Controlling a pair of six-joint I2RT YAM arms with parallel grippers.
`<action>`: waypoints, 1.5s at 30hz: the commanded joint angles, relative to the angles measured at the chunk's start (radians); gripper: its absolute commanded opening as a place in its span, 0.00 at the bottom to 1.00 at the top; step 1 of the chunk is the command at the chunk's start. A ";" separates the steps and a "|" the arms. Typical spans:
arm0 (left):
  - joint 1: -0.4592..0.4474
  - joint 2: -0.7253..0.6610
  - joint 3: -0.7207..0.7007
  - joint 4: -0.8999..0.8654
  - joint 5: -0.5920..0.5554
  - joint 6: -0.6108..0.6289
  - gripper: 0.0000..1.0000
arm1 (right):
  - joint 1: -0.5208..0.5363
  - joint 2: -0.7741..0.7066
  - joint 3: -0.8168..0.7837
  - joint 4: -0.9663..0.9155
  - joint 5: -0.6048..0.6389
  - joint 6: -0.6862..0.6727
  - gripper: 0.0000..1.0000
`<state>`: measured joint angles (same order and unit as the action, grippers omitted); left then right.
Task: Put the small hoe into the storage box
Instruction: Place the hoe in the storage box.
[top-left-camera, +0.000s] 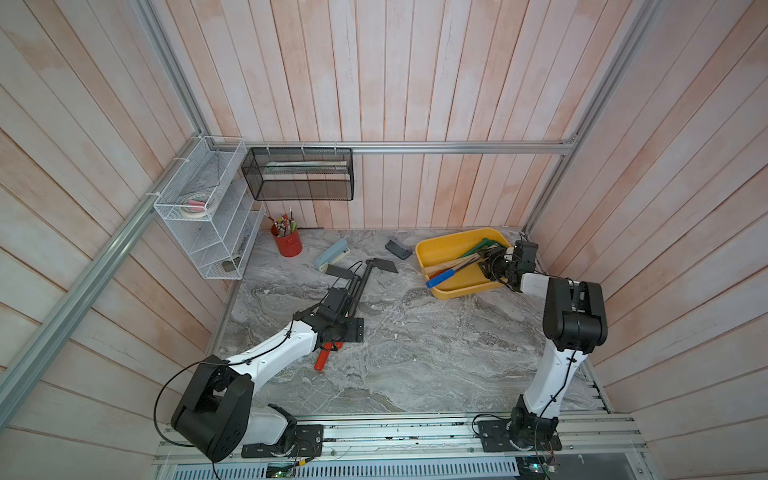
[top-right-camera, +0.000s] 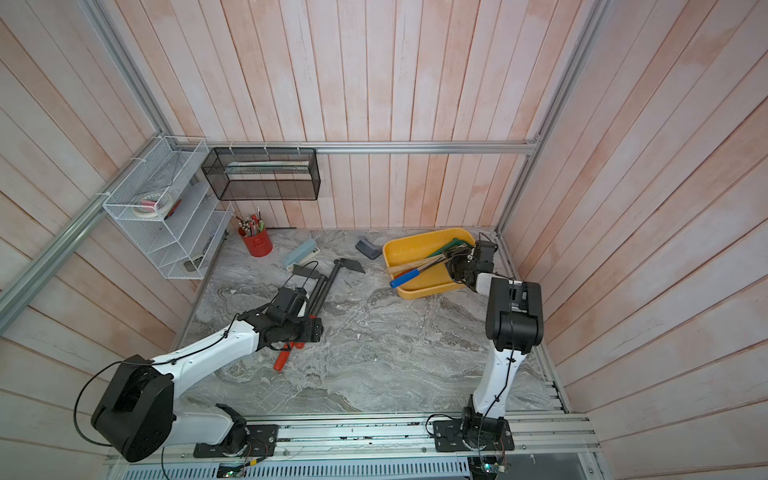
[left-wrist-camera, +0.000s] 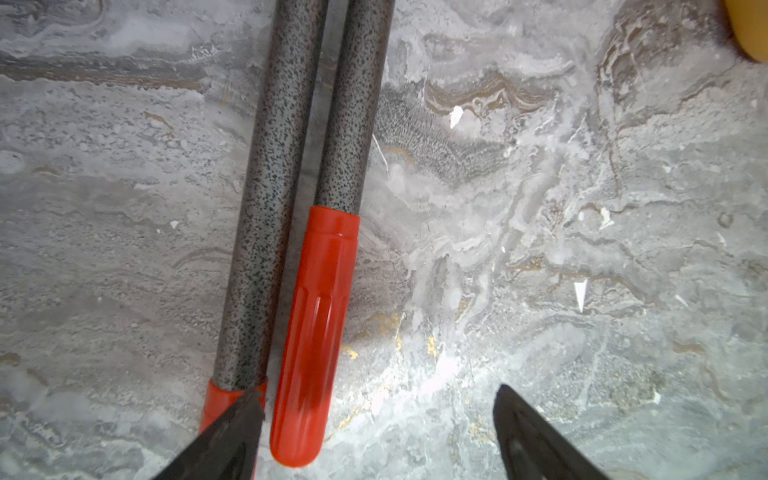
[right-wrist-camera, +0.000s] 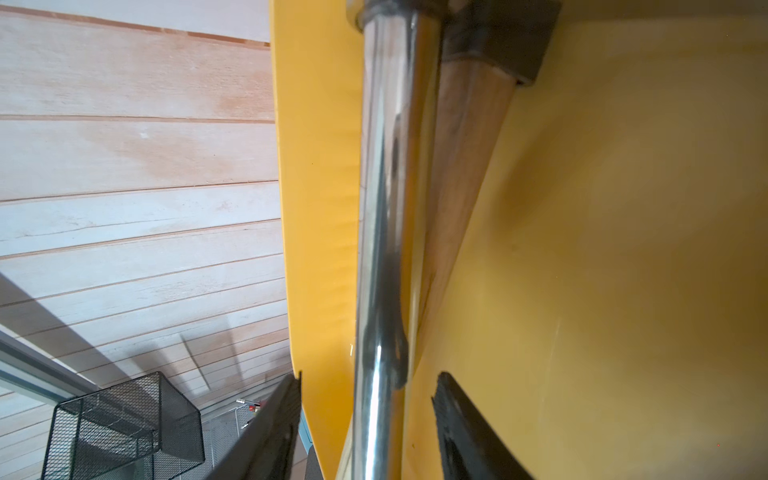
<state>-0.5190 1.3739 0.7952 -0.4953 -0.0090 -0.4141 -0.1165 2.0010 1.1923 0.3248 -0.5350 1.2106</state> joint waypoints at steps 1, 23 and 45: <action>0.008 0.017 0.044 -0.027 -0.022 -0.006 0.89 | -0.006 -0.062 -0.025 -0.040 0.027 -0.066 0.54; 0.069 0.134 0.173 -0.037 0.062 0.065 0.86 | 0.019 -0.348 -0.184 -0.142 0.133 -0.327 0.54; 0.068 0.287 0.281 0.030 0.099 0.101 0.81 | 0.231 -0.563 -0.294 -0.199 0.198 -0.530 0.53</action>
<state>-0.4561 1.6421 1.0512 -0.4896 0.0856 -0.3321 0.1036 1.4662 0.9169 0.1371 -0.3527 0.7021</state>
